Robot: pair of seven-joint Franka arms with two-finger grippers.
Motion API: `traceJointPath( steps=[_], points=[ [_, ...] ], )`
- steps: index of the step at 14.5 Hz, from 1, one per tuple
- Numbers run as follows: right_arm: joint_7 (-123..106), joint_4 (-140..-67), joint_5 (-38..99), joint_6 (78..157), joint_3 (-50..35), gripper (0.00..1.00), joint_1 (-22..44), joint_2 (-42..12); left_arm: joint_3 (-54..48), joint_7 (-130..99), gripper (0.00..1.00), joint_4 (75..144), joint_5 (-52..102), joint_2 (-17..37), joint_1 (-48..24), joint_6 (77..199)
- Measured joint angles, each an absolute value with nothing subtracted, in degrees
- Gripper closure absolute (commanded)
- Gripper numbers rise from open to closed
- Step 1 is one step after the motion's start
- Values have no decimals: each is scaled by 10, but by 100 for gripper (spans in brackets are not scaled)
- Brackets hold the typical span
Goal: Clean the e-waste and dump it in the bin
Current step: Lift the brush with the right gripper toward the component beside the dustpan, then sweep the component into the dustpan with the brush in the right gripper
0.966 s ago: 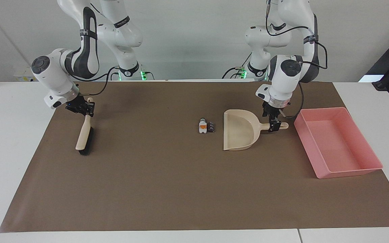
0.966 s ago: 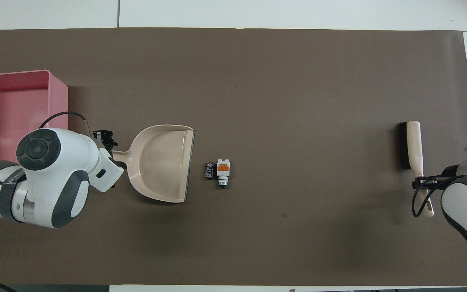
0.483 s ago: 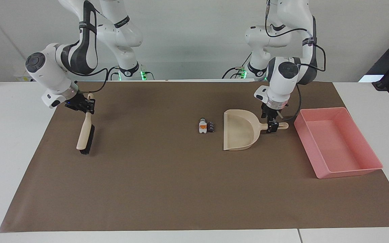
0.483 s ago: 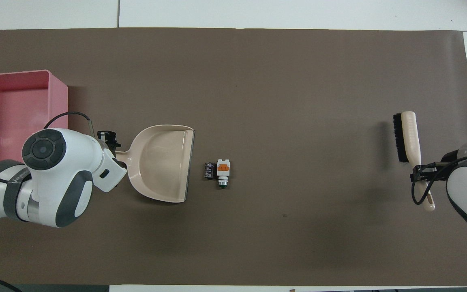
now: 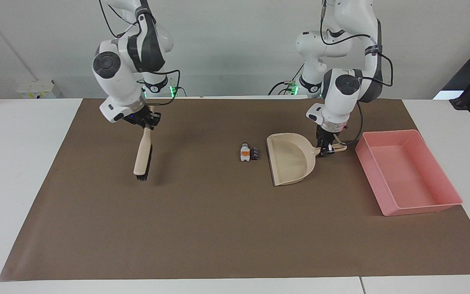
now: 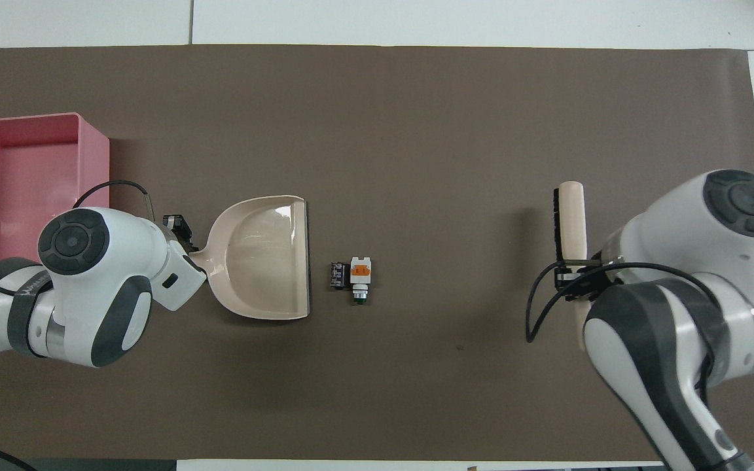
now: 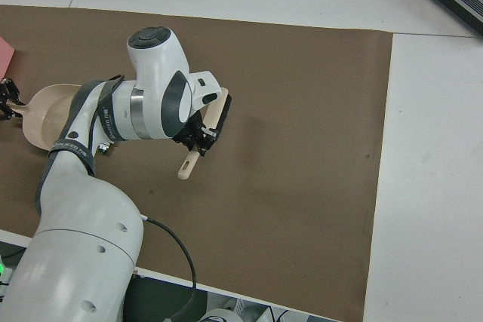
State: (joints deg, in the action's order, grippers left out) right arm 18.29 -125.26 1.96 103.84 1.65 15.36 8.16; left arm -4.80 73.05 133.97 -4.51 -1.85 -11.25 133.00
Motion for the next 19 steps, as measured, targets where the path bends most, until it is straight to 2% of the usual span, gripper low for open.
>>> traceJointPath(
  steps=[5,7,14,19],
  points=[
    [330,-1258,19,1049,13,100,308,76,-48,731,99,1320,-84,-18,-114,1298],
    [355,-1260,20,1069,12,100,352,60,-48,731,99,1315,-105,-18,-125,1293],
    [365,-1256,76,1153,12,100,427,2,-48,729,99,1321,-132,-19,-163,1293],
    [382,-1173,85,1170,12,100,468,-93,-48,729,99,1334,-134,-19,-166,1299]
  ],
)
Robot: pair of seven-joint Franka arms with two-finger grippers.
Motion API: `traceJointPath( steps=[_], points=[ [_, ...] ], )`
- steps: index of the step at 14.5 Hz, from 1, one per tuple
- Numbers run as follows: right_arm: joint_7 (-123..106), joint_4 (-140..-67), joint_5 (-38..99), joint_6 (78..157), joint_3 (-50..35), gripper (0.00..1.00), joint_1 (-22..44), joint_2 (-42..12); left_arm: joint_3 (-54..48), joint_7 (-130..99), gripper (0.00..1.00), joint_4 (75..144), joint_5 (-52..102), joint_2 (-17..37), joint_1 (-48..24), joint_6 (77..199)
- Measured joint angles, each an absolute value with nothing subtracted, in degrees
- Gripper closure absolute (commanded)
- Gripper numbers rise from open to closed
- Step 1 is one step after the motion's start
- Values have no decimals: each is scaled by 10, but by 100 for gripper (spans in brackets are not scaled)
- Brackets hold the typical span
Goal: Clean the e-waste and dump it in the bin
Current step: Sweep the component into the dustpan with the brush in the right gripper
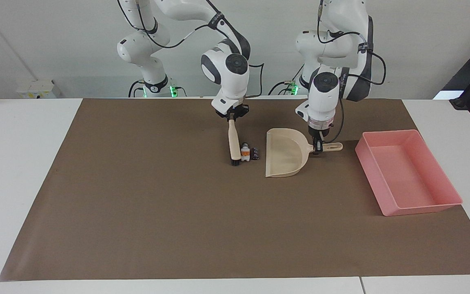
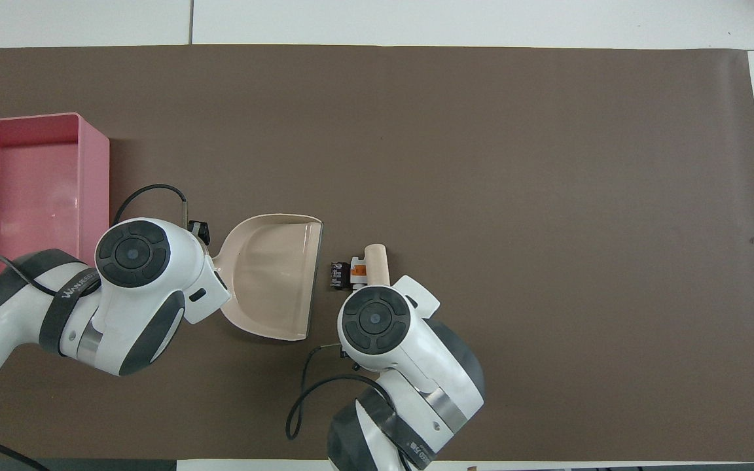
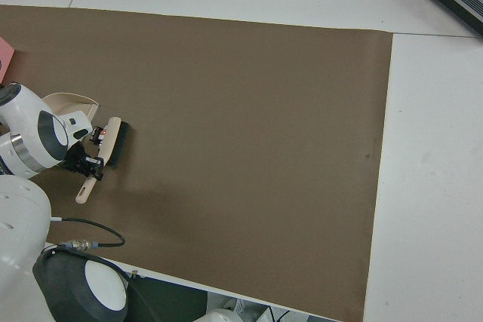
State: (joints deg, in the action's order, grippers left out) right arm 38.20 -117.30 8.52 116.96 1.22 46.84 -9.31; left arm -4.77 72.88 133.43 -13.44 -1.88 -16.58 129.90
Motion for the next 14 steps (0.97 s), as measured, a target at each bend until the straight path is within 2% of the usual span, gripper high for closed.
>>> traceJointPath(
  steps=[3,6,11,14],
  points=[
    [384,-1129,149,1225,9,100,490,-139,-47,729,99,1339,-139,-21,-168,1305],
    [381,-1120,236,1302,-13,100,503,-160,-47,729,99,1340,-140,-22,-168,1307],
    [368,-1102,270,1300,-16,100,503,-163,-47,729,99,1340,-140,-22,-168,1307],
    [367,-1093,270,1261,-13,100,501,-154,-47,730,99,1340,-140,-22,-169,1308]
  ],
)
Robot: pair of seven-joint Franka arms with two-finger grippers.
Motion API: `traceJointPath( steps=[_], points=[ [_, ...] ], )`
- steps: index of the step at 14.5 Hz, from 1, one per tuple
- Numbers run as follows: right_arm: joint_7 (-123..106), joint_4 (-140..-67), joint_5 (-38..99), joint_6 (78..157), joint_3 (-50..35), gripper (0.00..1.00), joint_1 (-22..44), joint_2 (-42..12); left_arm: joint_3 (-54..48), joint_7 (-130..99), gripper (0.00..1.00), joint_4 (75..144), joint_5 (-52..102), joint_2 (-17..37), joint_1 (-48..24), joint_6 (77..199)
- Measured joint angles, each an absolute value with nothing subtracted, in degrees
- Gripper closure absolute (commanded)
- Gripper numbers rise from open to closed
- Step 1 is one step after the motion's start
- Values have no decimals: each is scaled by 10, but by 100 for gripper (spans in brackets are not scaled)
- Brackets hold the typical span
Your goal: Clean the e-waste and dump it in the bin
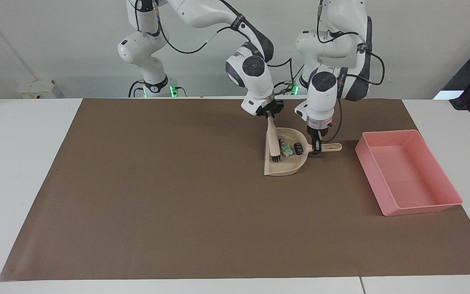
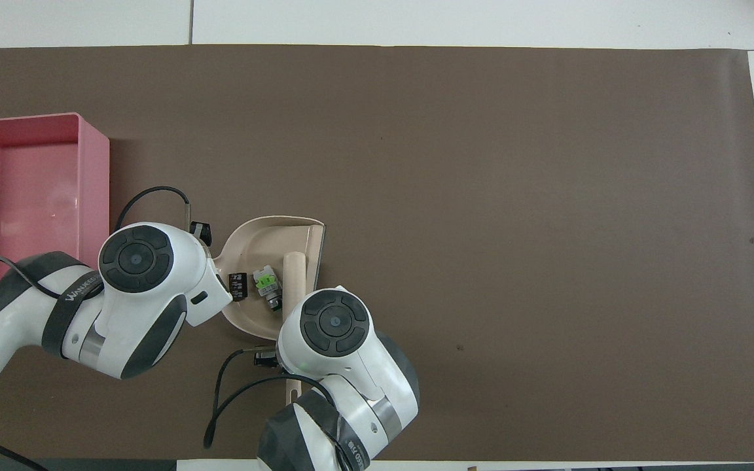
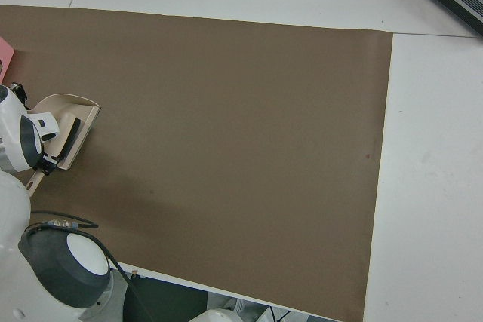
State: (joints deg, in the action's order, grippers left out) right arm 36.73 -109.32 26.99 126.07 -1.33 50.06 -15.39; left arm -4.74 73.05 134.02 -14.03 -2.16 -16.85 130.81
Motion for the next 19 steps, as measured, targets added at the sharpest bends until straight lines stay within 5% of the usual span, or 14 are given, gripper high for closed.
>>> traceJointPath(
  steps=[4,10,15,19],
  points=[
    [396,-1093,191,1148,-8,100,457,-72,-47,730,100,1340,-140,-22,-169,1308],
    [272,-1101,86,967,-4,100,242,47,-44,769,100,1334,-54,-21,-167,1310],
    [79,-1149,10,958,-2,100,76,50,-40,916,100,1284,74,-7,-92,1264],
    [-25,-1207,-27,1039,-2,100,-32,50,-38,949,100,1181,90,9,-35,1173]
  ],
)
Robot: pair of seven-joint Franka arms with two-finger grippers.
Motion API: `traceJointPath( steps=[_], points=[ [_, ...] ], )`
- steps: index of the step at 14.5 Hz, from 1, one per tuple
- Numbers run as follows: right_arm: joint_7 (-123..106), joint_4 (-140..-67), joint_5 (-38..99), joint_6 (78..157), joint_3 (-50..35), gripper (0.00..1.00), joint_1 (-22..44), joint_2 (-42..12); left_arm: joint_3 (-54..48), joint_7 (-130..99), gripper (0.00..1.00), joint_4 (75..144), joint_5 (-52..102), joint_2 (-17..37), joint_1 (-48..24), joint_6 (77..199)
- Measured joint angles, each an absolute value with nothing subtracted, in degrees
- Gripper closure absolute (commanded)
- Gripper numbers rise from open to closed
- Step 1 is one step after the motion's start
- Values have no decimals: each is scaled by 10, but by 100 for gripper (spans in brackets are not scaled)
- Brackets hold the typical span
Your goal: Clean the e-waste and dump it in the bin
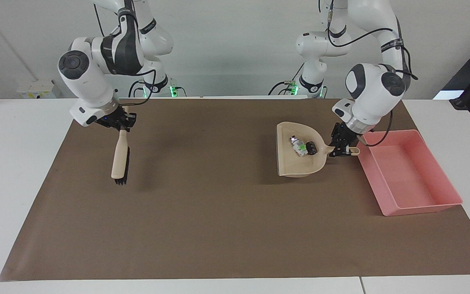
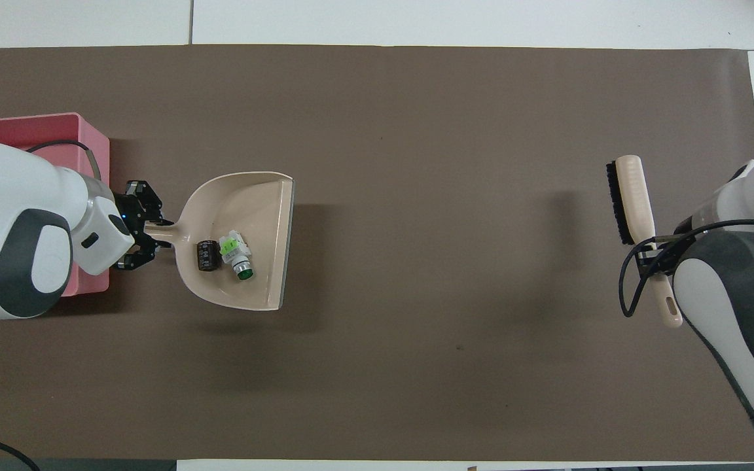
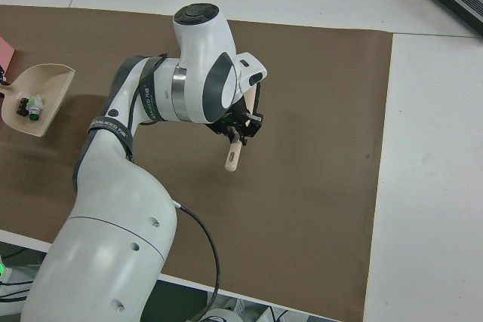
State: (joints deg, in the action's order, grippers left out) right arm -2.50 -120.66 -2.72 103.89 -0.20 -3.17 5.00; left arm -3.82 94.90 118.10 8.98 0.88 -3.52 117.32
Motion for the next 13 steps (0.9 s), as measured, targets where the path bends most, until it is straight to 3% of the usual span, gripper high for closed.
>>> traceJointPath(
  steps=[5,13],
  points=[
    [-74,-1285,-29,1152,-3,100,-97,48,-36,950,100,1094,90,9,36,1098],
    [-134,-1327,-29,1204,-4,99,-147,33,-30,968,100,1024,37,13,169,1075]
  ],
)
